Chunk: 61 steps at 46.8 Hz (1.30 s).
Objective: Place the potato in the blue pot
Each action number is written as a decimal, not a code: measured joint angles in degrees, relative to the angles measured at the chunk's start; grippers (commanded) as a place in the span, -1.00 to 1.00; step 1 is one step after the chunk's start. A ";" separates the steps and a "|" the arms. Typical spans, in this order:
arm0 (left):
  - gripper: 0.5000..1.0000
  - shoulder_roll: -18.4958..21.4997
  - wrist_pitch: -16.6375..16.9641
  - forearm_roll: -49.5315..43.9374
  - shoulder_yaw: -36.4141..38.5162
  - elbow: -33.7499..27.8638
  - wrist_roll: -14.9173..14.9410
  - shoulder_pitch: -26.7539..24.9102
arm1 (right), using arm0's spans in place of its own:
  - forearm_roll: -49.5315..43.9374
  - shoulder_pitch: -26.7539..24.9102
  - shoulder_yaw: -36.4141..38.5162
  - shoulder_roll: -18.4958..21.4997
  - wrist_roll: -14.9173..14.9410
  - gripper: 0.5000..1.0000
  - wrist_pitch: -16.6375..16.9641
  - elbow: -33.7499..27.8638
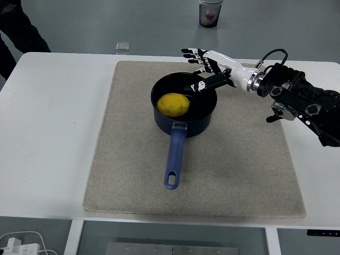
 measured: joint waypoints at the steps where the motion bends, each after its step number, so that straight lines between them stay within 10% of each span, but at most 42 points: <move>1: 0.99 0.00 -0.02 0.00 0.00 -0.03 0.00 -0.01 | 0.00 0.00 0.00 -0.25 0.00 0.83 0.02 0.00; 18: 0.99 0.00 -0.07 0.00 0.06 -0.27 0.00 0.00 | 14.20 -0.35 1.72 -6.16 -5.54 0.83 0.11 -0.73; 61: 0.99 0.00 -0.08 0.00 0.06 -0.26 0.00 0.00 | 30.75 -5.68 18.46 -5.57 -12.11 0.83 -2.94 -6.78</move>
